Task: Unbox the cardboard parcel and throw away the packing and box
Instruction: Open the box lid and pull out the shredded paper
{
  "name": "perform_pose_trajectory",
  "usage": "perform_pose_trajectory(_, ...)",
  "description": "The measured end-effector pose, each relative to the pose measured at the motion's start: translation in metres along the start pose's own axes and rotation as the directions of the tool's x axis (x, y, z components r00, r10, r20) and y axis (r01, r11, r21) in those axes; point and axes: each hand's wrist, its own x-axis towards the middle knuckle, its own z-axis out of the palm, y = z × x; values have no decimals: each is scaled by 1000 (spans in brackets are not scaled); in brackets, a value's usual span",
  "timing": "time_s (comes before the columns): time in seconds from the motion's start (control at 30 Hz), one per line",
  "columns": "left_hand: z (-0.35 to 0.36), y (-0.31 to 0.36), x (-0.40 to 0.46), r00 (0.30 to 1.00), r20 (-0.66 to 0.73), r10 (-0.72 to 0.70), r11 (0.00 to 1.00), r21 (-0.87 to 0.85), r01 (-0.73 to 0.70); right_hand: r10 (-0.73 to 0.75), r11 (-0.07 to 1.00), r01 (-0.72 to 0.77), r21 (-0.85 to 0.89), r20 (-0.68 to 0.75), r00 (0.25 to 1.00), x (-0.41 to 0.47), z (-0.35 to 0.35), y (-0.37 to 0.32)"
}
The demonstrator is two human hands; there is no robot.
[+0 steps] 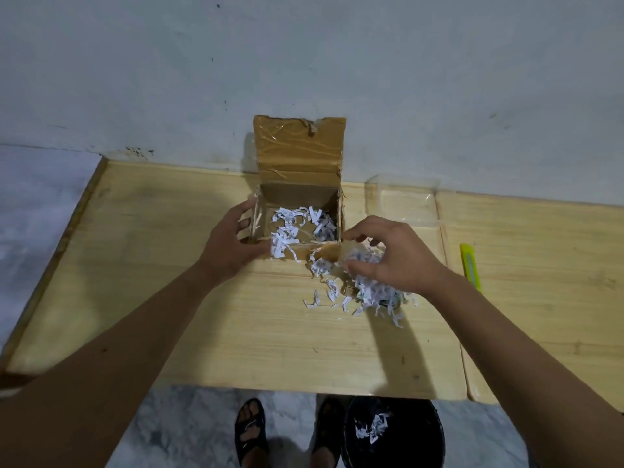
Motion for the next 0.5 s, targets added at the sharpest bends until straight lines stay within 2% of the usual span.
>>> perform_pose_trajectory(0.13,-2,0,0,1000,1,-12,999,-32,12,-59,994,58,91,12,998,36,22,-26)
perform_pose_trajectory(0.33,-1,5,-3,999,-8,-43,997,-61,42,63,986,-97,137,235,970,77,40,-29)
perform_pose_trajectory(0.5,4,3,-3,997,-61,-43,997,-73,39,43,981,-103,165,334,942,99,51,-31)
